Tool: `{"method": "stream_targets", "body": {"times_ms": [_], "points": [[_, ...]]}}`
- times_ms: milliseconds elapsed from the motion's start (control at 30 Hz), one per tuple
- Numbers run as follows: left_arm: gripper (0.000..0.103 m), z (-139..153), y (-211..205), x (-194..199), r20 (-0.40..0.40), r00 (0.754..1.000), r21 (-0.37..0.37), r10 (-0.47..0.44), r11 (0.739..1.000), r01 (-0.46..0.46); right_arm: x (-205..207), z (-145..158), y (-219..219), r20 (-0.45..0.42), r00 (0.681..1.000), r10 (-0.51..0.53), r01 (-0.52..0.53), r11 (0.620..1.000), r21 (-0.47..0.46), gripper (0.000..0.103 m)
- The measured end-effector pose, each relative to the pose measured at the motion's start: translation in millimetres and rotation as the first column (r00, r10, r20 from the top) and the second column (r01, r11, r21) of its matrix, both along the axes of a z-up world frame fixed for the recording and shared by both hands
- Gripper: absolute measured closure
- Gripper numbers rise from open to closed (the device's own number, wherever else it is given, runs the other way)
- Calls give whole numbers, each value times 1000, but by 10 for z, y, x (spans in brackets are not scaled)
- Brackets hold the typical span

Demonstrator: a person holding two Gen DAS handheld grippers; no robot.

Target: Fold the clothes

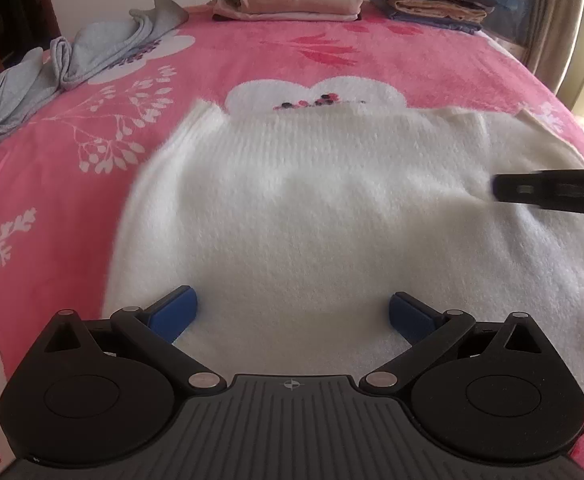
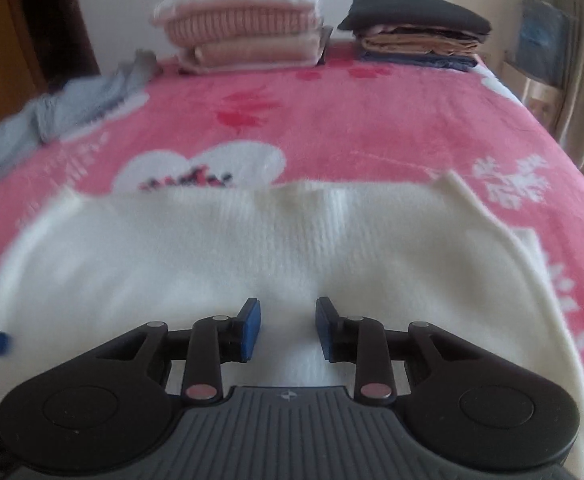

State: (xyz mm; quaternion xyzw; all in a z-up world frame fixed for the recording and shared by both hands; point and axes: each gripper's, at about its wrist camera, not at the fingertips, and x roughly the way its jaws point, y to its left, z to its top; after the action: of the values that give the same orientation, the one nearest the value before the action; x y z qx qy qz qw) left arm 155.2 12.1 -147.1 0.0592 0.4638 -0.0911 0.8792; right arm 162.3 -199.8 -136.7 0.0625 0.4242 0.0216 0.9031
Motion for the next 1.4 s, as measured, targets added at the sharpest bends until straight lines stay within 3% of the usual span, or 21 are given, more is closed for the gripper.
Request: {"method": "stream_targets", "body": {"times_ms": [167,267,433,567,833,967,1067,1233,1400], "points": [[0,1,-48,16,-12,1000,21,12,1000,-12,-347,-14,43,-41,996,77,-77,997,-13,67],[0,8,-71,12,-17,1000,34,20,999,-19,-464,-127,82,-9,993,115,-115,991,-61,66],[0,16,-74,15,-24,999,38,31,999,-31,-566,158,152,9,993,115,-114,993,-3,65],[0,7,-103,12,-24,999,52,32,998,-31,-689,71,251,6,988,156,-155,986,-57,56],[0,8,-105,6,-23,999,59,31,998,-30,-886,-38,404,-11,978,210,-210,968,-137,53],[0,8,-122,5,-22,999,63,35,997,-34,-982,-90,468,-17,971,240,-239,954,-180,29],[0,5,-130,-8,-17,999,66,35,997,-34,-1054,-129,516,-22,965,262,-260,942,-211,18],[0,3,-113,-14,-13,999,59,35,998,-34,-1174,-194,596,-32,954,297,-295,919,-262,15],[0,-5,-117,-19,-5,999,62,32,998,-31,-1208,-170,577,-25,956,294,-291,926,-240,15]]}}
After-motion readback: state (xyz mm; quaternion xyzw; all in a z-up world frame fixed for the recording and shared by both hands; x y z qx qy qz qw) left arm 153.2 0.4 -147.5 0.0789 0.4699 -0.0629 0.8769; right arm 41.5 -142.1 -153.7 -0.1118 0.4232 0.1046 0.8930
